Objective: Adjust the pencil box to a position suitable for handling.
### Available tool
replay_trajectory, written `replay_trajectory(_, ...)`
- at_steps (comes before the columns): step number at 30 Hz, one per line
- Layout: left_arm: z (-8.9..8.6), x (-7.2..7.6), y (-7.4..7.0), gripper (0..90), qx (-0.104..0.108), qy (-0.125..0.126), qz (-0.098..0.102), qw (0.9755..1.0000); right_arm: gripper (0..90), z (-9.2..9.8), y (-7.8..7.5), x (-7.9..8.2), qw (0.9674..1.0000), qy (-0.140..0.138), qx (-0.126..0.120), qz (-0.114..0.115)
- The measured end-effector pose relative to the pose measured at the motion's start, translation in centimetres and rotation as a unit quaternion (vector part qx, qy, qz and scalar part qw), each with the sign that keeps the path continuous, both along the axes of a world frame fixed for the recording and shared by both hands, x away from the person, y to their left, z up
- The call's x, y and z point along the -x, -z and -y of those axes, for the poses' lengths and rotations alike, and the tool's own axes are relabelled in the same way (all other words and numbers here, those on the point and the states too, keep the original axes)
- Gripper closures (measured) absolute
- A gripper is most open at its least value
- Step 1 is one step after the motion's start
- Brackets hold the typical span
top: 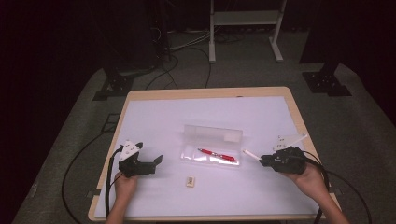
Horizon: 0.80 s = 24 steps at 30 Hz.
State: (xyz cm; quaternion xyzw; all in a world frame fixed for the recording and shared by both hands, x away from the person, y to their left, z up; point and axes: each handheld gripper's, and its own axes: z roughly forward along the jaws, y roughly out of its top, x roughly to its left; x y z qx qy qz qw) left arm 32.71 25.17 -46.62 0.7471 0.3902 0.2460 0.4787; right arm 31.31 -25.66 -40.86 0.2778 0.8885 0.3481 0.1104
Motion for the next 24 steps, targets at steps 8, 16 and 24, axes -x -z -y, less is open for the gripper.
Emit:
replay_trajectory(8, 0.0, 0.0, 0.0, 0.0, 0.0, 0.0, -0.001, 1.0, 78.2, -1.0, -0.8, -0.3, 0.9999, -0.013, 0.005, 0.005)
replay_trajectory(16, 0.0, 0.0, 0.0, 0.0, 0.003, -0.001, -0.001, 1.0, 78.2, -2.4, -1.4, -0.8, 0.9996, -0.028, 0.006, 0.008)
replay_trajectory(24, 0.0, 0.0, 0.0, 0.0, 0.003, -0.001, 0.0, 1.0, 78.2, -3.6, -1.9, -1.1, 0.9991, -0.042, 0.008, 0.007)
